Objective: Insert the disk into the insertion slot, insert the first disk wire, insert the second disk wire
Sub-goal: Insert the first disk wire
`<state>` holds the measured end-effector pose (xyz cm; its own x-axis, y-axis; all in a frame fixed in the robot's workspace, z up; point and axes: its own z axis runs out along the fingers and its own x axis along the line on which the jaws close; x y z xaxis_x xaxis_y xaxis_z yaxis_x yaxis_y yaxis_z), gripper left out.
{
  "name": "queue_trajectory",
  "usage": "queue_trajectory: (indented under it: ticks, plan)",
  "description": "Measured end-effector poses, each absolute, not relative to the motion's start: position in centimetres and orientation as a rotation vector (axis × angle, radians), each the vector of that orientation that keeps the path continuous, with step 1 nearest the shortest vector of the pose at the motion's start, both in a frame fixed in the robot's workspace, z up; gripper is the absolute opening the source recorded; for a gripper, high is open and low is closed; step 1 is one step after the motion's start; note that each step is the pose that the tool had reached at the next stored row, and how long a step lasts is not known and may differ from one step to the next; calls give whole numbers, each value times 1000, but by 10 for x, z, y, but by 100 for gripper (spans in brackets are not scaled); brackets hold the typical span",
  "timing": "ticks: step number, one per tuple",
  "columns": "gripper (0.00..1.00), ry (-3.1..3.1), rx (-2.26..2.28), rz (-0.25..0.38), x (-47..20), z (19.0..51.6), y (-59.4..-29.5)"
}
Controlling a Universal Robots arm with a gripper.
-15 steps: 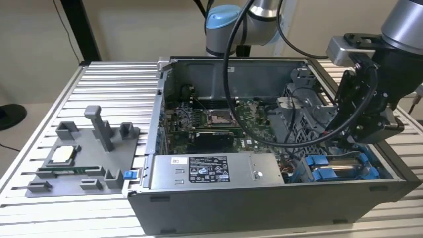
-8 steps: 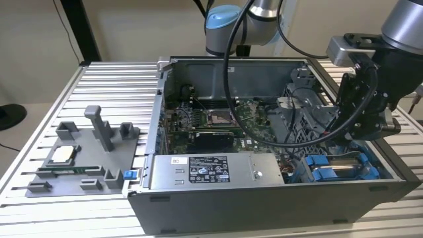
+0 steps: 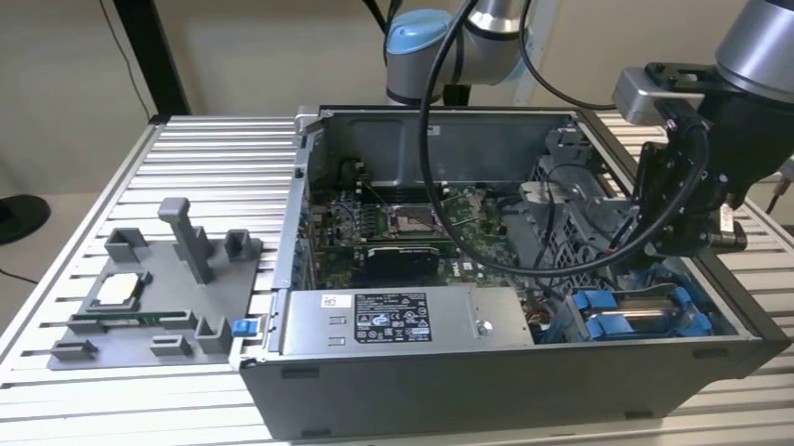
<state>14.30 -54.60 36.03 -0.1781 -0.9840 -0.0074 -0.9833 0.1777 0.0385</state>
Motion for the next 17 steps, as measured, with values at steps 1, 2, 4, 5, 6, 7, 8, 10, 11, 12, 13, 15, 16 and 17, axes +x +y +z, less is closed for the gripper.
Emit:
queue_trajectory:
  ticks: [1, 2, 4, 5, 6, 7, 8, 10, 11, 12, 13, 15, 16, 17]
  plan:
    - [0, -2396, 2002, -54, 143, 360, -546]
    - [0, -2396, 2002, -54, 143, 360, -546]
    - [0, -2396, 2002, -54, 143, 360, -545]
    - [0, -2396, 2002, -53, 143, 360, -545]
    - [0, -2396, 2001, -53, 143, 360, -545]
    - [0, -2396, 2001, -53, 143, 360, -545]
    - [0, -2396, 2001, -52, 143, 360, -545]
    - [0, -2396, 2001, -52, 143, 360, -545]
    - [0, -2396, 2001, -52, 143, 360, -545]
    - [0, -2396, 2001, -52, 143, 360, -545]
    - [0, -2395, 2001, -52, 143, 360, -545]
    - [0, -2395, 2002, -52, 143, 360, -545]
    - [0, -2393, 2004, -52, 143, 360, -545]
    - [0, -2391, 2007, -52, 143, 360, -545]
